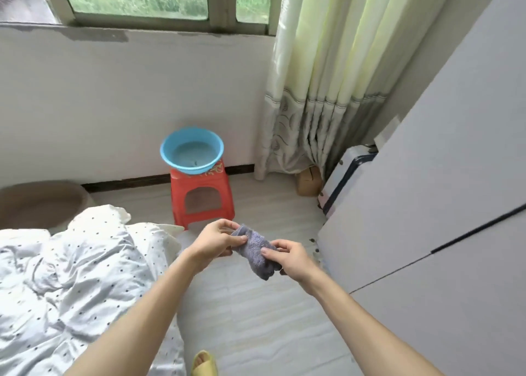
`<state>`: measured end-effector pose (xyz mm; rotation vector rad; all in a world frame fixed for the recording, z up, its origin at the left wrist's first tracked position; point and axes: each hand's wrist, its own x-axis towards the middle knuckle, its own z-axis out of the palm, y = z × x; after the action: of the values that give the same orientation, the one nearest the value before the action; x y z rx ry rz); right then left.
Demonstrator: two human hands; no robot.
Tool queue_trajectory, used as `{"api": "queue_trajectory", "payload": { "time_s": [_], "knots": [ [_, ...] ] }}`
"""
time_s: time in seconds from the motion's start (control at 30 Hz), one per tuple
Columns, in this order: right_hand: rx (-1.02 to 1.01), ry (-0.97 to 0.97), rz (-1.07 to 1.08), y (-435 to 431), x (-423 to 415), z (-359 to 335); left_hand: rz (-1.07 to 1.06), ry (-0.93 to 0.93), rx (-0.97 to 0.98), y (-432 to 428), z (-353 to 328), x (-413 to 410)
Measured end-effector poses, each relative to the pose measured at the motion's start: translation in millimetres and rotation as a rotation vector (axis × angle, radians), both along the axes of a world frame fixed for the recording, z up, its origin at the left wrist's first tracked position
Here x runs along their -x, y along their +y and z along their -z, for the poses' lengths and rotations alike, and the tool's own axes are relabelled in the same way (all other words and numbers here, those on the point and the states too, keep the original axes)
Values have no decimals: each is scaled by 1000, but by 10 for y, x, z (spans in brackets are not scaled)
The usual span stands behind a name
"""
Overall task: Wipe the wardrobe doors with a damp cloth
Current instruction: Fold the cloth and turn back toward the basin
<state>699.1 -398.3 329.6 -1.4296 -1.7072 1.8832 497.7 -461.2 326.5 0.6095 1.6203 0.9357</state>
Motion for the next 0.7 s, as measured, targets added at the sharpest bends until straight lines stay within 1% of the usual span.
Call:
{"api": "queue_trajectory", "payload": {
  "time_s": [0.17, 0.33, 0.4, 0.57, 0.7],
  "knots": [
    [-26, -30, -33, 344, 1094, 11, -63, 71, -4, 231, -40, 1001],
    [-24, -33, -30, 764, 1779, 121, -108, 144, 27, 545, 53, 1641],
    [1, -50, -18, 1026, 2051, 247, -88, 207, 75, 744, 158, 1929],
    [54, -82, -6, 1724, 2619, 571, 52, 323, 213, 1325, 421, 2564],
    [101, -116, 9, 2504, 3099, 795, 47, 454, 303, 1926, 650, 3032]
  ]
}}
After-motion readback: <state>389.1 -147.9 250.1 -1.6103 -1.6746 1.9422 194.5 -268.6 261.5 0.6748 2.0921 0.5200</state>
